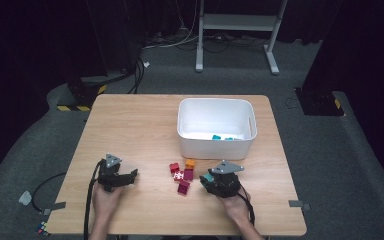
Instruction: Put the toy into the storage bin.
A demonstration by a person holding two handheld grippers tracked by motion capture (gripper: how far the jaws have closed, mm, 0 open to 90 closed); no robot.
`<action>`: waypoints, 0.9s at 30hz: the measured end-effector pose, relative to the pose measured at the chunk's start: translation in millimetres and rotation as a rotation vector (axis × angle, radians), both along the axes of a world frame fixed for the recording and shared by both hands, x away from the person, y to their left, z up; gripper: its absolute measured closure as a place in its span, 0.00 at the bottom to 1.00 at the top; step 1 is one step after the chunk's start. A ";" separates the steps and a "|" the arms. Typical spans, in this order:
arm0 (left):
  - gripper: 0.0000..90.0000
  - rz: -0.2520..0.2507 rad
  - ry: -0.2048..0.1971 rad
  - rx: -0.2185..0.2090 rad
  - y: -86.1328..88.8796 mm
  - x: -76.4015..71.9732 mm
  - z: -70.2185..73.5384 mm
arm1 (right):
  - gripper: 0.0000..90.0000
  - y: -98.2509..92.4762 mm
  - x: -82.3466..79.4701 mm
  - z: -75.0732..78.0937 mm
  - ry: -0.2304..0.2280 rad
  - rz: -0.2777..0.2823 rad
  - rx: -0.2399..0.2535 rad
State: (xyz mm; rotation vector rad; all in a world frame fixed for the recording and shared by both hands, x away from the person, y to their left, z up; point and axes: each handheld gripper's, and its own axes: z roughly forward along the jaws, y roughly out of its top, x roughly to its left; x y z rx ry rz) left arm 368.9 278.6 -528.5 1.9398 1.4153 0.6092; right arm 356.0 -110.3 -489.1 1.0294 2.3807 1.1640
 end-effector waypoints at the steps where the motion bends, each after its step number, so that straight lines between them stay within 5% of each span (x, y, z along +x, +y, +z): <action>1: 0.17 0.000 0.000 0.000 0.0 0.0 0.0 | 0.62 -1.3 0.0 2.0 -0.004 -0.001 0.000; 27: 0.17 0.000 0.000 0.000 0.0 0.0 0.0 | 0.63 -27.6 3.9 46.4 -0.061 -0.023 0.014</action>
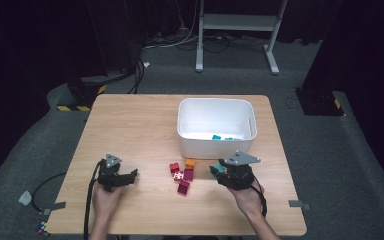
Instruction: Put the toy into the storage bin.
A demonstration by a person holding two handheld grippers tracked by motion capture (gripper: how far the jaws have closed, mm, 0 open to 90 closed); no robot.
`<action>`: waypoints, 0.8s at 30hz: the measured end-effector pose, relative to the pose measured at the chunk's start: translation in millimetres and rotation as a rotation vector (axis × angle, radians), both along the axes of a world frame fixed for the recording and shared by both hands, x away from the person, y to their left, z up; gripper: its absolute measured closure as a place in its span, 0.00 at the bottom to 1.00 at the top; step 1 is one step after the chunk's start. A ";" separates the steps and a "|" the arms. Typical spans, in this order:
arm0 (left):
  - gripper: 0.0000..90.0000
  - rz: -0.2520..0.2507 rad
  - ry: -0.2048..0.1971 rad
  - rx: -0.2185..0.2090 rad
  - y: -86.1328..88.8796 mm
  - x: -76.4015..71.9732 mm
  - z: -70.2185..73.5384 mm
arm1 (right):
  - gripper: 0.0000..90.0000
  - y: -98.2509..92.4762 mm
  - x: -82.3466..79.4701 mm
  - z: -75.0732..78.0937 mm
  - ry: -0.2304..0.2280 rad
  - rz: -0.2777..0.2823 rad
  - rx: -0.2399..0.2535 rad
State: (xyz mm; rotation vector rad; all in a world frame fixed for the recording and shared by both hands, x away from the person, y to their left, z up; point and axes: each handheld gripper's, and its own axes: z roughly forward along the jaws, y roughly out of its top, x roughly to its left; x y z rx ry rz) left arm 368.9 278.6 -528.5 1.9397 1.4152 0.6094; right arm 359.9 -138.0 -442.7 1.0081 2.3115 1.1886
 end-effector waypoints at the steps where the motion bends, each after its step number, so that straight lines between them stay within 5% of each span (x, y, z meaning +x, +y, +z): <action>1: 0.17 0.000 0.000 0.000 0.0 0.0 0.0 | 0.63 -1.0 0.3 3.1 -0.002 0.001 0.004; 10: 0.17 0.000 0.000 0.000 0.0 0.0 0.0 | 0.63 -6.5 3.4 18.1 -0.009 0.005 0.022; 24: 0.17 0.000 0.000 0.002 0.0 0.0 0.0 | 0.63 -22.0 16.8 55.1 -0.020 -0.005 0.141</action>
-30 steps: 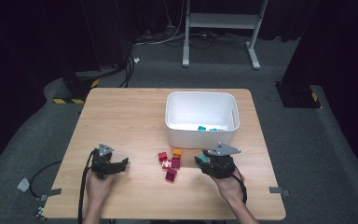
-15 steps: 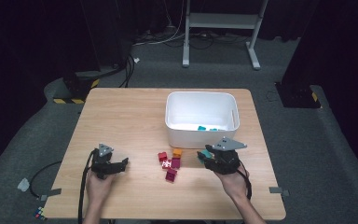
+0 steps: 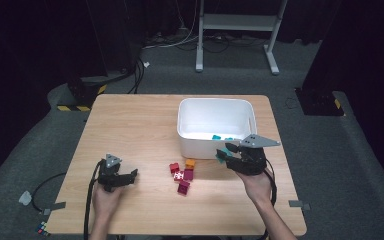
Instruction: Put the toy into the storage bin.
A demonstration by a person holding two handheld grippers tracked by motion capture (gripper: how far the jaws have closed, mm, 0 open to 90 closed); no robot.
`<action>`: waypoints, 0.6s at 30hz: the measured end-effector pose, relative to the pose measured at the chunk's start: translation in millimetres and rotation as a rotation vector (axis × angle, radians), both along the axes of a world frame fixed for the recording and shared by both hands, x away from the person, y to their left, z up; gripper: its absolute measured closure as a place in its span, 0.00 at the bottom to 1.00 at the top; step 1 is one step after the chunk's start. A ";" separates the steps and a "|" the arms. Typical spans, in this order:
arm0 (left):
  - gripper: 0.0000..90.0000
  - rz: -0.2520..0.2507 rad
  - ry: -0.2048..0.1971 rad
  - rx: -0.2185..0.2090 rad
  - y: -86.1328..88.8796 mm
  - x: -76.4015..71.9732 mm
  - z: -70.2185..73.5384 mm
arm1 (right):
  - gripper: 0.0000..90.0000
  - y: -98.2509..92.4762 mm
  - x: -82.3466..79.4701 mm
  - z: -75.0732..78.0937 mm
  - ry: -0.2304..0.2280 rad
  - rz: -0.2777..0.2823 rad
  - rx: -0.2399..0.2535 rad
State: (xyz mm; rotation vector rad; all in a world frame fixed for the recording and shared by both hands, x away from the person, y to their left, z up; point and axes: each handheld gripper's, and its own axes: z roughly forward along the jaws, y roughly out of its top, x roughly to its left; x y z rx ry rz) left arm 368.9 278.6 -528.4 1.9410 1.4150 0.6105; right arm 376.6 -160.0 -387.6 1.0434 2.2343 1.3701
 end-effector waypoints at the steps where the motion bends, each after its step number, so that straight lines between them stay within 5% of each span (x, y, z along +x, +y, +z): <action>1: 0.17 0.000 0.000 0.001 0.1 0.0 0.0 | 0.63 -0.2 0.9 1.5 0.002 0.000 0.005; 18: 0.17 -0.001 0.001 0.001 0.1 0.0 0.1 | 0.63 -3.1 16.5 30.9 -0.005 -0.005 0.019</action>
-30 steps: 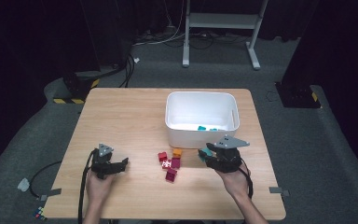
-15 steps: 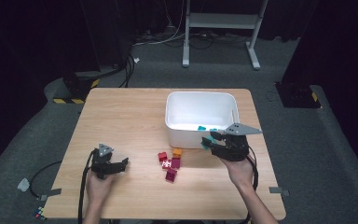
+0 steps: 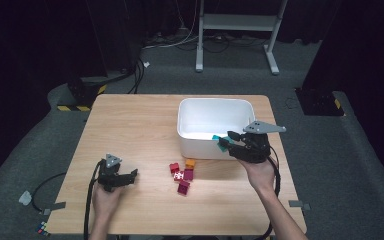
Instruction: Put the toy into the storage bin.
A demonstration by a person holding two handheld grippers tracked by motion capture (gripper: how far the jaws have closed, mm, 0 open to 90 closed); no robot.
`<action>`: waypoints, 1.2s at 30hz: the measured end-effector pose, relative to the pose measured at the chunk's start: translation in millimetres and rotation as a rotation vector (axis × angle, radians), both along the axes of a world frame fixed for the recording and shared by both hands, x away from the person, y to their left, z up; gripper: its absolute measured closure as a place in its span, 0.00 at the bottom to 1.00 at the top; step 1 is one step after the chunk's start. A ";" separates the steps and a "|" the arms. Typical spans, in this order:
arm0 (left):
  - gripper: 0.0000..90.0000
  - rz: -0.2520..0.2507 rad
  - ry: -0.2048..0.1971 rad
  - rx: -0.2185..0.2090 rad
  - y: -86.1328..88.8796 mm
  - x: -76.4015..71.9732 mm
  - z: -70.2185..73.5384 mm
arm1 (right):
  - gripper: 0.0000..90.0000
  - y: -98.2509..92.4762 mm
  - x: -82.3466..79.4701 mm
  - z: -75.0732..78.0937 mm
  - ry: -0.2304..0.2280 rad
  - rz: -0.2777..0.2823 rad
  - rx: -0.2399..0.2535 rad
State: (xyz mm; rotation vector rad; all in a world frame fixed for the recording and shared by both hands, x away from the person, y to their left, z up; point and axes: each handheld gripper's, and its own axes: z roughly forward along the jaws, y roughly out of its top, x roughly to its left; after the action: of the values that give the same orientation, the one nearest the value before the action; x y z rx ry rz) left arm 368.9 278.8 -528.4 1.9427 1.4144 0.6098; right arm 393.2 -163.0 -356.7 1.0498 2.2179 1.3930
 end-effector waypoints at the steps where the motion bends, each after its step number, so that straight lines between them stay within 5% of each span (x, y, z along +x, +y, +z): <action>1: 0.17 0.000 0.000 0.001 0.0 0.0 0.0 | 0.63 -0.2 1.0 1.1 -0.003 0.000 -0.001; 15: 0.17 0.000 0.000 0.000 0.0 0.0 0.0 | 0.63 4.1 13.8 13.2 -0.001 -0.013 -0.044; 36: 0.17 0.001 0.000 -0.002 0.0 0.4 -0.1 | 0.63 10.9 56.3 22.1 0.021 -0.093 -0.058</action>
State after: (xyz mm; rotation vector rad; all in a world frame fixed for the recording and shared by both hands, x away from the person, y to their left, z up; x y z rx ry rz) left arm 369.2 278.7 -528.4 1.9405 1.4151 0.6084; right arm 449.4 -152.2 -334.6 1.1369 2.1803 1.2775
